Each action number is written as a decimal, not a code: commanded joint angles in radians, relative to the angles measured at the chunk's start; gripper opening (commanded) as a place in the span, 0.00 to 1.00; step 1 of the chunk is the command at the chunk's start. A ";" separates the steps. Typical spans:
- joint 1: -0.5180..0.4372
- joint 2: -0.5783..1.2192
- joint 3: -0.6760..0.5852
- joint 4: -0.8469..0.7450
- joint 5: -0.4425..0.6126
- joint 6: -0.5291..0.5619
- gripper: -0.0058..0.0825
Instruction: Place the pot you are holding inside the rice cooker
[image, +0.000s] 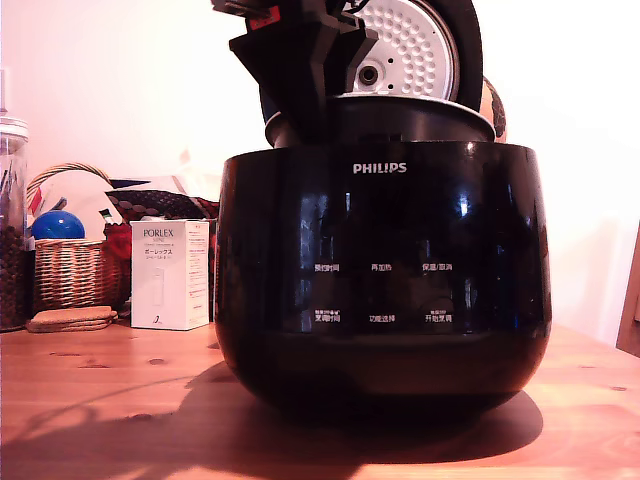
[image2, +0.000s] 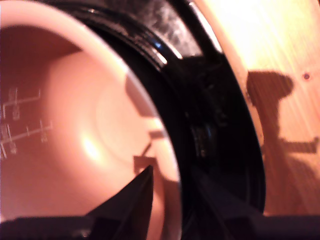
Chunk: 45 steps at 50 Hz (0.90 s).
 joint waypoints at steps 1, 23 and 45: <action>0.009 0.025 0.047 0.022 -0.008 -0.007 0.30; 0.008 0.025 0.080 -0.078 -0.007 -0.094 0.30; -0.005 0.010 0.111 -0.102 -0.029 -0.212 0.30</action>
